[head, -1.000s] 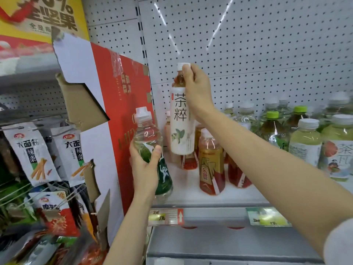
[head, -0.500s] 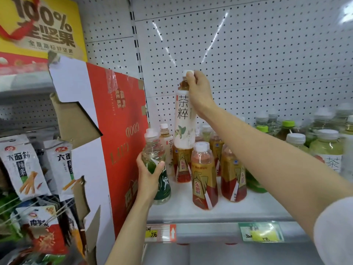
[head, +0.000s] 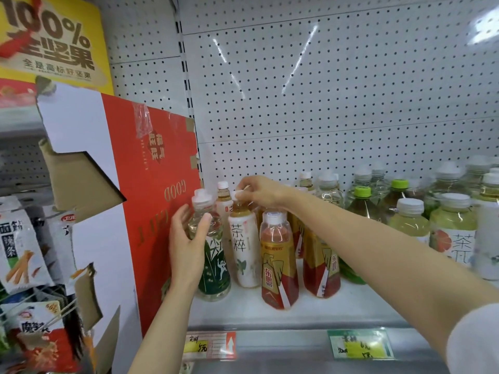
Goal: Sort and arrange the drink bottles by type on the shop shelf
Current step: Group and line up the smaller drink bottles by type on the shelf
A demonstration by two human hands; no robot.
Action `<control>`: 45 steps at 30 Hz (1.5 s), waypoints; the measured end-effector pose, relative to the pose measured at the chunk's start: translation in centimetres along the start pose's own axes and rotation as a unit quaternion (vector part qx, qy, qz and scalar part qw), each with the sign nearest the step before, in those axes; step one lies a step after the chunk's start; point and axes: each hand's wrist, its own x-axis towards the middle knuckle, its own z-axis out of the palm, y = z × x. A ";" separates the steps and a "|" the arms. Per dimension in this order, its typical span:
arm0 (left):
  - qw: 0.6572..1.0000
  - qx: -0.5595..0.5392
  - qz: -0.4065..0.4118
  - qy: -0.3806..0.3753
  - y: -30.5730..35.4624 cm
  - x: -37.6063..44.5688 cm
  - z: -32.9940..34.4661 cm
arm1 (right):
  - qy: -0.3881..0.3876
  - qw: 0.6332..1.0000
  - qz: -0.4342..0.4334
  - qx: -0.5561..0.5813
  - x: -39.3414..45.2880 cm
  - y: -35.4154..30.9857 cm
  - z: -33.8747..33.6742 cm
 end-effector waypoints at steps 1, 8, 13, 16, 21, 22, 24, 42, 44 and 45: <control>1.000 0.010 0.017 0.007 0.5 0.2 0.2 | -0.003 1.000 -0.002 -0.001 0.0 0.2 0.0; 0.983 0.094 0.126 0.100 5.1 2.6 2.1 | -0.036 0.999 -0.027 -0.020 -0.6 0.7 -1.2; 0.962 0.199 0.187 0.008 8.0 8.7 5.6 | -0.026 0.999 -0.036 0.008 -1.1 1.7 -2.8; 0.927 0.315 0.130 -0.158 8.2 12.5 8.4 | 0.014 0.999 -0.033 0.022 -0.8 2.7 -4.8; 0.722 0.560 0.028 -0.405 6.8 14.3 12.9 | 0.085 0.983 0.022 -0.158 1.2 5.1 -6.7; 0.698 0.578 0.017 -0.423 6.5 14.5 13.3 | 0.077 0.981 0.036 -0.176 1.5 5.4 -6.8; 0.675 0.591 0.006 -0.442 6.5 14.9 13.4 | 0.048 0.975 0.058 -0.208 2.1 5.6 -6.7; 0.938 0.242 0.056 -0.241 13.2 17.8 6.8 | 0.051 0.963 0.135 -0.230 5.0 5.3 -4.9; 0.968 0.169 0.060 -0.174 13.5 17.7 6.7 | 0.096 0.975 0.131 -0.153 4.2 4.5 -5.4; 0.980 0.126 0.061 -0.141 13.9 17.6 6.8 | 0.125 0.977 0.125 -0.117 4.0 4.1 -5.8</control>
